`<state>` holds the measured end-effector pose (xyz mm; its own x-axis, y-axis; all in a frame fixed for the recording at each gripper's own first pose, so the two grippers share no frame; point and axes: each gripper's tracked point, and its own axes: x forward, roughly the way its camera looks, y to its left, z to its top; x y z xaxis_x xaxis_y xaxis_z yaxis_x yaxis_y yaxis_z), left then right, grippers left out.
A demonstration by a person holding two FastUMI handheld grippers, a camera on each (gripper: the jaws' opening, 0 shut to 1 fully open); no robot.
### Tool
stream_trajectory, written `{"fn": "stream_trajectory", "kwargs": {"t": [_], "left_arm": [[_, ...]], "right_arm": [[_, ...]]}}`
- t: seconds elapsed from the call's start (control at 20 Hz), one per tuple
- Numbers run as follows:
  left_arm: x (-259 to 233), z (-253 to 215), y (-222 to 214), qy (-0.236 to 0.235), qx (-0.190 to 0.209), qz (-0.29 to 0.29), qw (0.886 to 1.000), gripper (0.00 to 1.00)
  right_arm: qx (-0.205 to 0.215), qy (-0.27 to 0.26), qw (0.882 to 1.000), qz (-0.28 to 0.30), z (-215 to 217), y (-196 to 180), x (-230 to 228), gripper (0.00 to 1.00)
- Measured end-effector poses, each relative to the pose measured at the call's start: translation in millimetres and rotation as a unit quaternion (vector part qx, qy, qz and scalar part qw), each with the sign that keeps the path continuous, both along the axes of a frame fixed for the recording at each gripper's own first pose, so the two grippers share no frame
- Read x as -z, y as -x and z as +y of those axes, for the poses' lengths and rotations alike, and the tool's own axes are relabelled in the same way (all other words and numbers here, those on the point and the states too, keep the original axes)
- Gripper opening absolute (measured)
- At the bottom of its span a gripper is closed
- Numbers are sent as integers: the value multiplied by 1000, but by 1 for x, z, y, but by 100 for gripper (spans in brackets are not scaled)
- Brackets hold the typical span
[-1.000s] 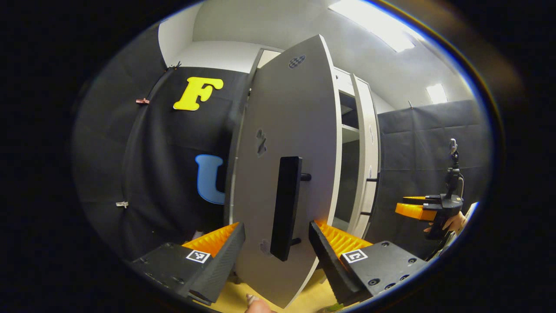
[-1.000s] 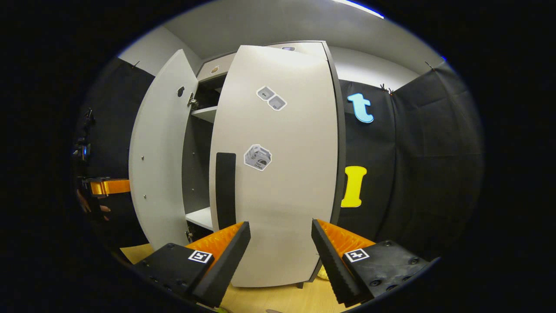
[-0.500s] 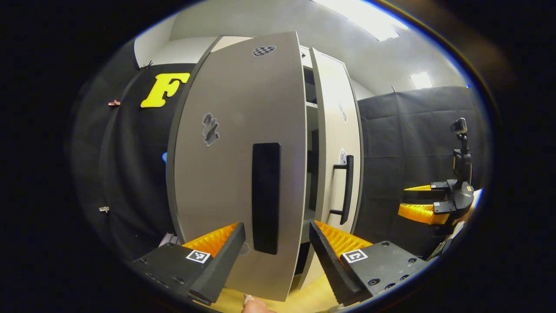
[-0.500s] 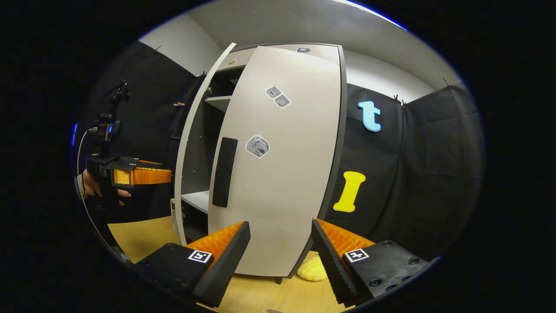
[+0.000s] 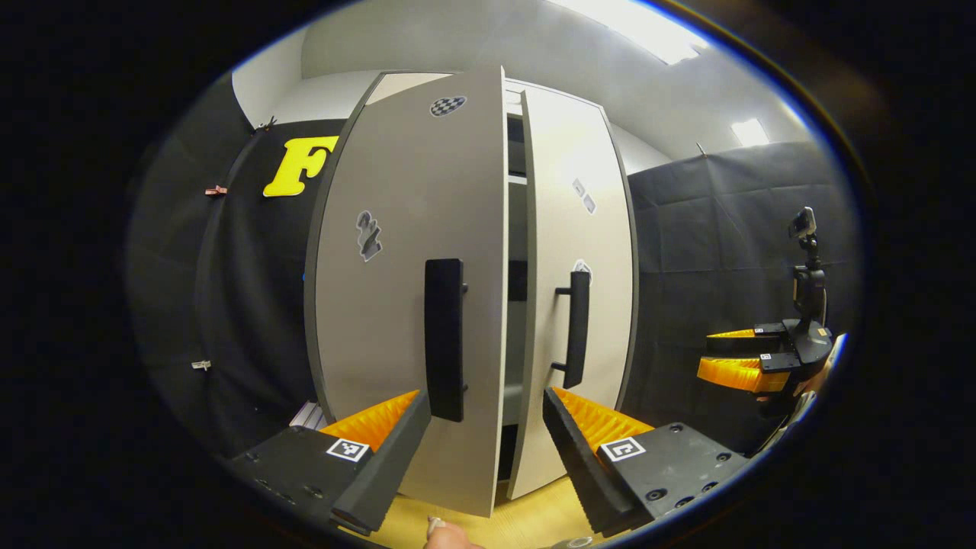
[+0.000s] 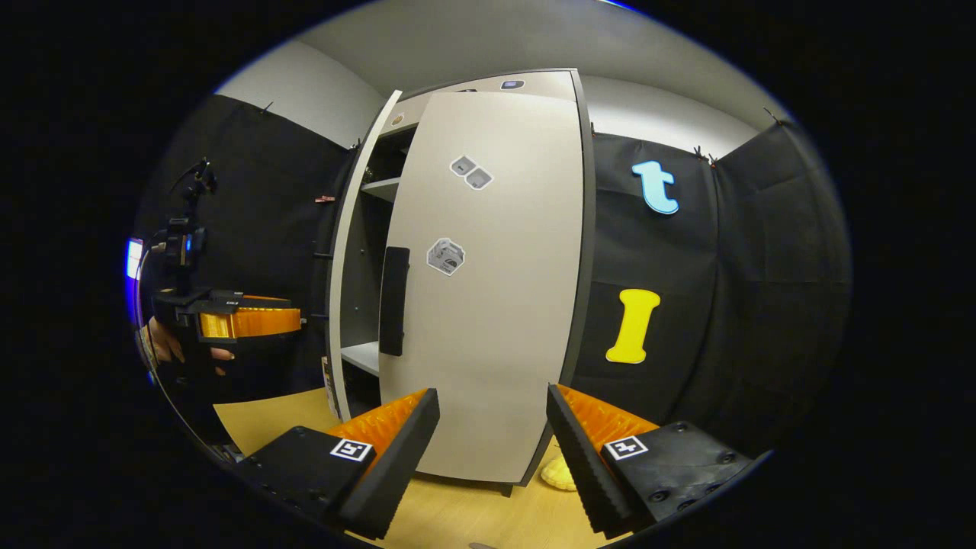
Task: Grasp the bottle in the cabinet with the left hand and place it on the coaster, then close the right door with the right hand and the left door with the left hand.
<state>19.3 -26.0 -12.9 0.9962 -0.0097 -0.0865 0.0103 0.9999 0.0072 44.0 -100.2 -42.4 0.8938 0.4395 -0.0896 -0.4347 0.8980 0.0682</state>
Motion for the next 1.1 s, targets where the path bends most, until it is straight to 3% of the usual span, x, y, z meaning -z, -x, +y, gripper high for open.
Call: {"fn": "stream_trajectory", "kwargs": {"t": [0.4,0.65,0.95,1.1], "left_arm": [[7,-41,15,-1,0,7,1000,94],[5,-63,32,7,25,5,1000,95],[-10,-69,66,-7,64,-1,998,94],[-12,-76,86,-6,92,-1,996,94]], "right_arm": [[-31,-11,999,12,-6,16,0,94],[-26,-8,1000,6,-5,41,-9,94],[2,5,1000,-4,7,74,-24,94],[48,15,999,6,-2,94,-24,94]]}}
